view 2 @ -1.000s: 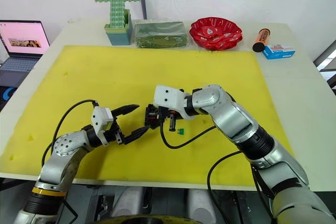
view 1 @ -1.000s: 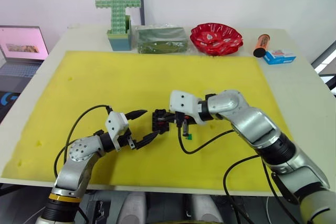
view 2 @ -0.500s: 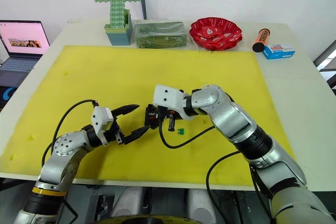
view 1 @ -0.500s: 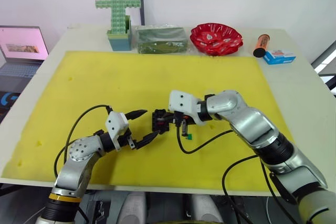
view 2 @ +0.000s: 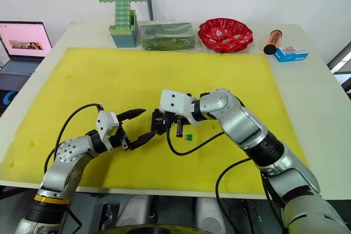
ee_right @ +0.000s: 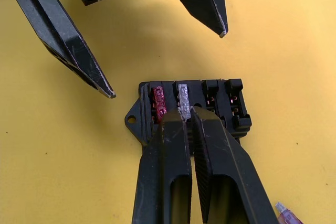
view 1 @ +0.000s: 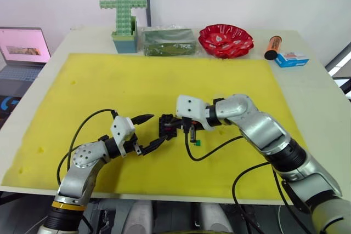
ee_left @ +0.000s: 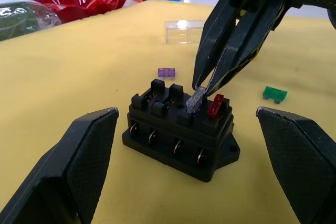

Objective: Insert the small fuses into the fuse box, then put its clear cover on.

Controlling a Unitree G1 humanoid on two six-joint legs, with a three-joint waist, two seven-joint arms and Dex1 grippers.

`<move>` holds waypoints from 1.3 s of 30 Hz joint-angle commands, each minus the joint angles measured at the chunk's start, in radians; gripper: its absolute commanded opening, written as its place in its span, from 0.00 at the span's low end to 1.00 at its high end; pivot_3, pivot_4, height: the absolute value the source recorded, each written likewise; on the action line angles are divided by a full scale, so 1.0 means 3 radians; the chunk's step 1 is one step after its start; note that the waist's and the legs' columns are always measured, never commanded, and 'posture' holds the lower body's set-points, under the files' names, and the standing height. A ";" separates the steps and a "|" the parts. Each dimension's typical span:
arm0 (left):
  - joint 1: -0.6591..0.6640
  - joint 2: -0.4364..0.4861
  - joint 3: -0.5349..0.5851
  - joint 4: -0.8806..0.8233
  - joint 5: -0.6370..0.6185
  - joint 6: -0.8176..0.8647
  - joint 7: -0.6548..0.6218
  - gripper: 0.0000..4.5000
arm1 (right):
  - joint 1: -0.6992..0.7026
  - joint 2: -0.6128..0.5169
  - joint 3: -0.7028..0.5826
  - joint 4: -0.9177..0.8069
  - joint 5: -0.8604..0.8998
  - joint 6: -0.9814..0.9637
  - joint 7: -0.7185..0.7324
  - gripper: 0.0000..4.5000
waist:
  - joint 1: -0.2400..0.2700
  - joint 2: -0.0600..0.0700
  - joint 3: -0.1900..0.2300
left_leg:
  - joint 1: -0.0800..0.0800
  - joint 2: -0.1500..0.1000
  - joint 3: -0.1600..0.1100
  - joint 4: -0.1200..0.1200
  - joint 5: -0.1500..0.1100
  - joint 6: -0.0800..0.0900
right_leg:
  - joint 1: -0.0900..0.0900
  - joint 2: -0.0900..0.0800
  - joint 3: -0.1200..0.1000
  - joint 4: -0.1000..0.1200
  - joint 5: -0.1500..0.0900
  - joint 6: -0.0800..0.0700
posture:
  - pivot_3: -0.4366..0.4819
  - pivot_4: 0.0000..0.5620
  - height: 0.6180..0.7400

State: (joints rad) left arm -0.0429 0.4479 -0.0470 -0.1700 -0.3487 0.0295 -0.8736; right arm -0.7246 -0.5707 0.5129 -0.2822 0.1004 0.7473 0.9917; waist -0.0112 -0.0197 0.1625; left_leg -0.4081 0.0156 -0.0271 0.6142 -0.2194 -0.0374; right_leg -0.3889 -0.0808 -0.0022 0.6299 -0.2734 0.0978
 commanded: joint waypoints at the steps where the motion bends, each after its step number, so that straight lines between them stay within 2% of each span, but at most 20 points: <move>1: -0.0029 -0.0003 -0.0001 -0.0075 0.0005 -0.0049 0.0007 0.99 | -0.0023 -0.0002 0.0016 0.0041 -0.0037 -0.0016 0.0019 0.00 | 0.0001 0.0000 0.0000 | 0.0000 0.0000 0.0000 0.0000 0.0000 0.0000 | 0.0000 0.0000 0.0000 0.0000 0.0000 0.0000 | 0.48 0.27 1.00; 27: -0.0040 0.0014 -0.0016 -0.0076 0.0039 -0.0040 0.0005 0.99 | 0.0013 -0.0016 0.0046 0.0078 -0.0092 -0.0106 0.0046 0.00 | 0.0001 0.0000 0.0000 | 0.0000 0.0000 0.0000 0.0000 0.0000 0.0000 | 0.0000 0.0000 0.0000 0.0000 0.0000 0.0000 | 0.48 0.27 1.00; 39: -0.0031 0.0014 -0.0011 -0.0083 0.0053 -0.0035 0.0013 0.99 | 0.0010 -0.0002 -0.0073 0.0096 -0.0032 -0.0149 0.0083 0.00 | 0.0002 0.0000 0.0000 | 0.0000 0.0000 0.0000 0.0000 0.0000 0.0000 | 0.0000 0.0000 0.0000 0.0000 0.0000 0.0000 | 0.48 0.27 1.00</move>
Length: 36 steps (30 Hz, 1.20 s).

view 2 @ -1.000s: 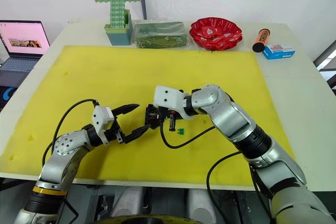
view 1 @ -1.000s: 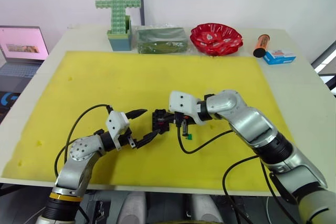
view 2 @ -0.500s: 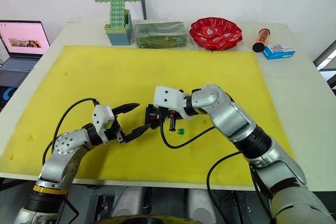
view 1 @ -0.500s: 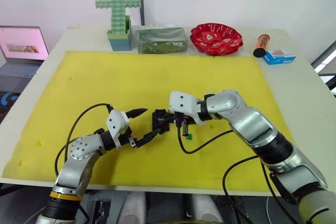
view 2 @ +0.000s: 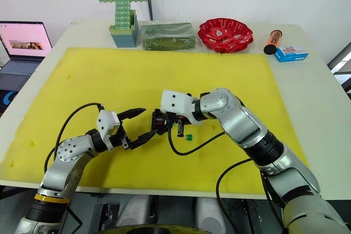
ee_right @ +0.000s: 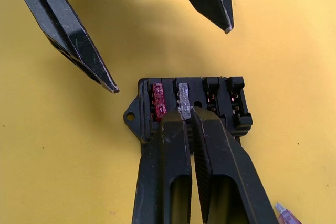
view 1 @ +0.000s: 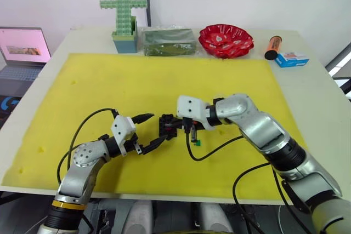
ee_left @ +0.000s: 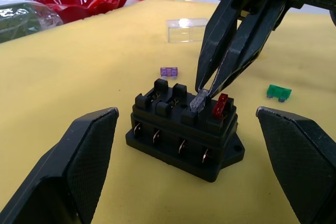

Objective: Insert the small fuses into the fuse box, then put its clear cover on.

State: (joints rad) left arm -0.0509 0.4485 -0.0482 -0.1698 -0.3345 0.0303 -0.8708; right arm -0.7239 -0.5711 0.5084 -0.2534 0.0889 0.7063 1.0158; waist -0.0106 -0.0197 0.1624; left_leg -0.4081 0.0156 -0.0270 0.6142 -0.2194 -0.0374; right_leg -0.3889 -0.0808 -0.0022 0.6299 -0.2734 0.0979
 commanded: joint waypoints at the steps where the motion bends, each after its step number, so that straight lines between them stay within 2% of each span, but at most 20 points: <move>1: -0.0006 0.0012 -0.0006 -0.0083 0.0005 -0.0037 0.0003 0.99 | 0.0008 0.0001 -0.0059 0.0001 0.0008 -0.0011 0.0002 0.00 | 0.0001 0.0000 0.0000 | 0.0000 0.0000 0.0000 0.0000 0.0000 0.0000 | 0.0000 0.0000 0.0000 0.0000 0.0000 0.0000 | 0.48 0.27 1.00; 13: -0.0016 0.0016 -0.0009 -0.0085 0.0008 -0.0032 0.0001 0.99 | 0.0022 0.0016 -0.0087 -0.0016 0.0030 0.0005 -0.0018 0.00 | 0.0000 0.0000 0.0000 | 0.0000 0.0000 0.0000 0.0000 0.0000 0.0000 | 0.0000 0.0000 0.0000 0.0000 0.0000 0.0000 | 0.48 0.27 1.00; 17: -0.0014 0.0013 -0.0011 -0.0087 0.0009 -0.0033 0.0004 1.00 | 0.0030 0.0028 -0.0098 -0.0023 0.0035 0.0016 -0.0038 0.24 | -0.0002 0.0000 0.0000 | 0.0000 0.0000 0.0000 0.0000 0.0000 0.0000 | 0.0000 0.0000 0.0000 0.0000 0.0000 0.0000 | 0.48 0.27 1.00; 36: -0.0025 0.0017 -0.0012 -0.0087 0.0006 -0.0029 -0.0001 1.00 | -0.0098 0.0063 -0.0325 0.0027 0.0314 0.0050 0.0071 0.24 | -0.0002 0.0000 0.0000 | 0.0000 0.0000 0.0000 -0.0001 0.0000 0.0000 | -0.0001 0.0000 0.0000 0.0000 0.0000 0.0000 | 0.48 0.27 1.00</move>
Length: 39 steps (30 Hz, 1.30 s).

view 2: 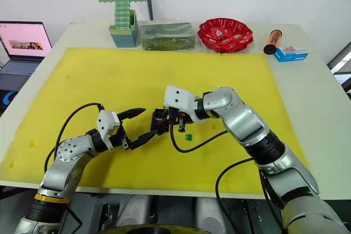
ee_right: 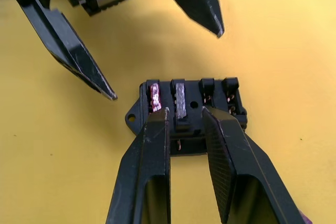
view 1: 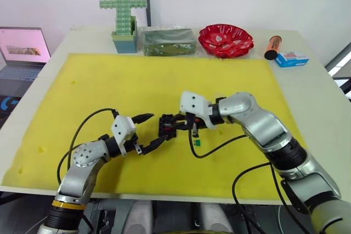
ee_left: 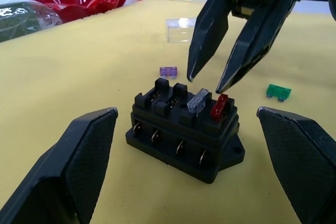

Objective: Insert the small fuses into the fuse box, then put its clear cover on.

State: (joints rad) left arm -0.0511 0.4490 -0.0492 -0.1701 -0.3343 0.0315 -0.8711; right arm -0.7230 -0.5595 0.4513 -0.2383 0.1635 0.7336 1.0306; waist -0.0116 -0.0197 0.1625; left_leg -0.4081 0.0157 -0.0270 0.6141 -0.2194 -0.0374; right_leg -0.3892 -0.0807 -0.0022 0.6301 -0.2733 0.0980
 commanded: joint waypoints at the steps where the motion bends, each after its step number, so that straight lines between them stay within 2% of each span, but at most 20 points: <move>1: -0.0030 0.0015 -0.0011 -0.0082 0.0009 -0.0034 0.0000 1.00 | -0.0105 0.0037 -0.0147 -0.0011 0.0080 -0.0037 0.0014 0.24 | 0.0001 0.0000 0.0000 | 0.0000 0.0000 0.0000 0.0000 0.0000 0.0000 | 0.0000 0.0000 0.0000 0.0000 0.0000 0.0000 | 0.48 0.27 1.00; 4: -0.0049 0.0008 -0.0014 -0.0073 0.0007 -0.0028 0.0003 1.00 | -0.0105 0.0075 -0.0157 0.0010 0.0108 -0.0043 -0.0010 0.10 | 0.0000 0.0000 0.0000 | 0.0000 0.0000 0.0000 0.0000 0.0000 0.0000 | 0.0000 0.0000 0.0000 0.0000 0.0000 0.0000 | 0.48 0.27 1.00; 5: -0.0054 0.0006 -0.0015 -0.0071 0.0007 -0.0026 0.0004 1.00 | -0.0101 0.0087 -0.0148 0.0012 0.0104 -0.0049 -0.0018 0.02 | 0.0000 0.0000 0.0000 | 0.0000 0.0000 0.0000 0.0000 0.0000 0.0000 | 0.0000 0.0000 0.0000 0.0000 0.0000 0.0000 | 0.48 0.27 1.00; 6: -0.0056 0.0005 -0.0017 -0.0067 0.0011 -0.0028 0.0006 1.00 | -0.0093 0.0103 -0.0136 0.0012 0.0093 -0.0050 -0.0032 0.00 | 0.0000 0.0000 0.0000 | 0.0000 0.0000 0.0000 0.0000 0.0000 0.0000 | 0.0000 0.0000 0.0000 0.0000 0.0000 0.0000 | 0.48 0.27 1.00; 25: -0.0001 -0.0012 -0.0056 -0.0099 0.0039 -0.0049 0.0027 1.00 | 0.0060 0.0158 0.0082 0.0225 -0.0095 -0.0226 -0.0062 0.00 | 0.0000 0.0000 0.0000 | 0.0000 0.0000 0.0000 0.0000 0.0000 0.0000 | 0.0000 0.0000 0.0000 0.0000 0.0000 0.0000 | 0.48 0.27 1.00; 39: 0.0030 0.0008 -0.0034 -0.0100 0.0045 -0.0071 0.0013 1.00 | 0.0132 0.0060 0.0297 0.0349 -0.0338 -0.0475 0.0029 0.00 | 0.0002 0.0000 -0.0002 | 0.0003 0.0000 0.0000 0.0000 0.0000 0.0000 | 0.0004 0.0000 0.0000 0.0000 0.0000 0.0000 | 0.48 0.27 1.00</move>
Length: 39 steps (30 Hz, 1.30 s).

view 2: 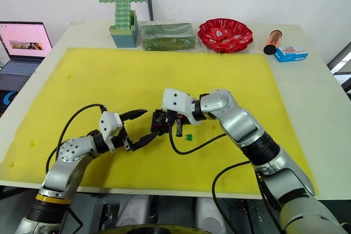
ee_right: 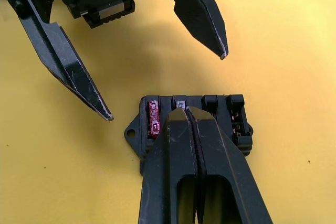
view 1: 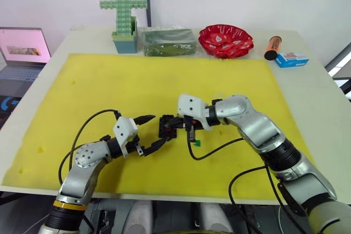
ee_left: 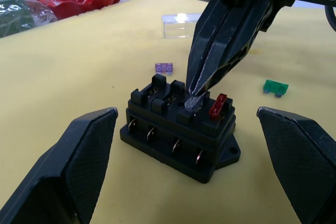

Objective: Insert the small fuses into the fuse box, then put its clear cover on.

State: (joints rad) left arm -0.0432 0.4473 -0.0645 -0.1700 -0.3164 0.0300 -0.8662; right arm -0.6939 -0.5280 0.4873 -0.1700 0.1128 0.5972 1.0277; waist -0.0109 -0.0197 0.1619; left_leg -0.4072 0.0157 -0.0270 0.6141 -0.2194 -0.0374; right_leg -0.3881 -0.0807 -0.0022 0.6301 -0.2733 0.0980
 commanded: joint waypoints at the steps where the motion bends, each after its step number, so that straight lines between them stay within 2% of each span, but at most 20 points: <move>1: 0.0003 0.0016 0.0016 -0.0096 -0.0009 -0.0067 -0.0003 1.00 | 0.0034 -0.0059 0.0207 0.0142 -0.0215 -0.0067 0.0047 0.00 | 0.0000 0.0000 -0.0001 | 0.0000 0.0000 0.0000 0.0000 0.0000 0.0000 | 0.0000 0.0000 0.0000 0.0000 0.0000 0.0000 | 0.48 0.27 1.00; 9: 0.0018 0.0011 0.0015 -0.0103 -0.0001 -0.0060 0.0017 1.00 | 0.0104 -0.0103 0.0290 0.0242 -0.0395 -0.0208 0.0108 0.00 | 0.0000 0.0001 -0.0025 | 0.0003 0.0000 0.0000 0.0000 0.0000 0.0000 | 0.0003 0.0000 0.0000 0.0000 0.0000 0.0000 | 0.48 0.27 1.00; 25: 0.0027 0.0004 0.0036 -0.0091 -0.0013 -0.0034 0.0061 1.00 | 0.0146 -0.0041 0.0249 0.0238 -0.0374 -0.0187 0.0124 0.00 | 0.0001 0.0000 -0.0046 | 0.0005 0.0000 0.0000 0.0000 0.0000 0.0000 | 0.0005 0.0000 0.0000 0.0000 -0.0003 -0.0005 | 0.48 0.27 1.00; 32: 0.0022 0.0026 0.0037 -0.0093 -0.0029 -0.0020 0.0059 1.00 | 0.0183 0.0077 -0.0073 0.0149 -0.0164 -0.0159 0.0022 0.00 | 0.0000 0.0000 -0.0046 | 0.0004 0.0000 0.0000 0.0000 0.0000 0.0000 | 0.0004 0.0000 0.0000 0.0000 -0.0003 -0.0005 | 0.48 0.27 1.00; 39: -0.0008 0.0116 0.0091 -0.0128 -0.0082 -0.0009 -0.0016 1.00 | 0.0245 0.0025 -0.0415 -0.0287 0.0106 -0.0109 0.0019 0.00 | 0.0000 0.0002 -0.0044 | -0.0001 0.0000 0.0000 0.0000 0.0000 0.0000 | -0.0001 0.0000 0.0000 0.0000 -0.0003 -0.0005 | 0.48 0.27 1.00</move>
State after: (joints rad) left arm -0.0357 0.4718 -0.0608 -0.1707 -0.3183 0.0329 -0.8629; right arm -0.6139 -0.5190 0.4076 -0.2020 0.1184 0.5681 1.0358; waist -0.0110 -0.0192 0.1487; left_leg -0.4076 0.0157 -0.0271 0.6141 -0.2194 -0.0374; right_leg -0.3888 -0.0808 -0.0022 0.6301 -0.2742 0.0965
